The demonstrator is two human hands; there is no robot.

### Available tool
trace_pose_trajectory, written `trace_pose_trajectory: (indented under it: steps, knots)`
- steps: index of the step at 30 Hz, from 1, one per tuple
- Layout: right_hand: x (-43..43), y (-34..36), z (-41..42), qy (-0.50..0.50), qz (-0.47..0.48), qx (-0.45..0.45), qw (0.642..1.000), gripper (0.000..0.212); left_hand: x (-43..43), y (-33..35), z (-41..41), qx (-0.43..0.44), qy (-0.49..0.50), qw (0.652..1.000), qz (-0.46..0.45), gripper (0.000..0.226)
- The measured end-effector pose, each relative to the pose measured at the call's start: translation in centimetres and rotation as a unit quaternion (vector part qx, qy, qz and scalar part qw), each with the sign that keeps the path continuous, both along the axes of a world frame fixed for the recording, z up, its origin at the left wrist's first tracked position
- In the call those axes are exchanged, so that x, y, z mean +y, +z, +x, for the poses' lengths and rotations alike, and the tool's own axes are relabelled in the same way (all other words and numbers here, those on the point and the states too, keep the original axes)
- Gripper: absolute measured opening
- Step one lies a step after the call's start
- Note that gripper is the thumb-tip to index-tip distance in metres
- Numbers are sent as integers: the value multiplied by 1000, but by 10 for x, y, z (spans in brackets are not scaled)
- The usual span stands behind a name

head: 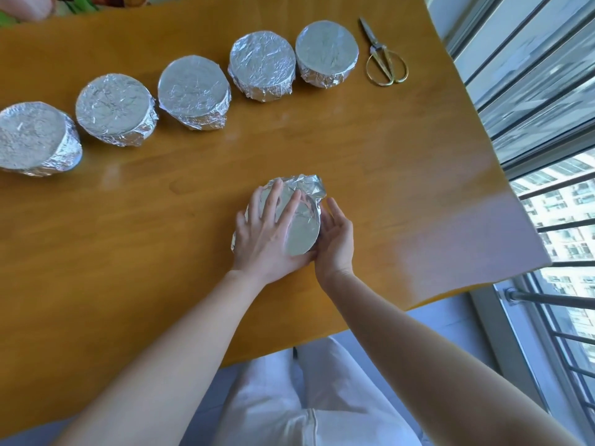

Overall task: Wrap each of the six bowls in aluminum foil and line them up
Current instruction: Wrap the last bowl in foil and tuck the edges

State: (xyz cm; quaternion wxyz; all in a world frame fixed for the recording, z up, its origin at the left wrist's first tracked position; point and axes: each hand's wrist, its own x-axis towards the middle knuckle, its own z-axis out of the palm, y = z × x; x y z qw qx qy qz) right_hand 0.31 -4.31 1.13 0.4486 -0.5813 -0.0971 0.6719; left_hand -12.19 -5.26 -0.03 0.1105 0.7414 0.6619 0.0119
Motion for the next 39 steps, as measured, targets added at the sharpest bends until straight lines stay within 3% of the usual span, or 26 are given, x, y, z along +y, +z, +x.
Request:
trace_pose_trajectory:
  steps: [4,7,11,15,17,20,33,36,39]
  knots:
    - [1,-3,-6,5,5,53,999,41,0,1,-2,11,-8,1000,-3,105]
    - [3,1,-3,24,21,31,999,43,1,0,-5,11,-16,1000,-9,107]
    - [16,0,10,2,66,-138,988,35,2,-2,-10,18,-40,999,-21,111]
    - [24,13,18,20,188,-278,942,46,4,1,-15,21,-61,998,-23,109]
    - [29,14,12,94,229,-277,929,45,5,3,-16,17,-63,998,-17,107]
    - [33,7,-1,178,208,-240,931,45,6,3,-17,9,-64,998,-16,108]
    - [50,-6,4,194,100,-124,968,30,8,1,-21,16,-81,996,-37,117]
    - [60,-5,14,199,157,-204,946,34,6,5,-22,12,-92,995,-35,123]
    - [75,3,15,269,236,-242,902,35,5,11,-22,-15,-77,997,-12,130]
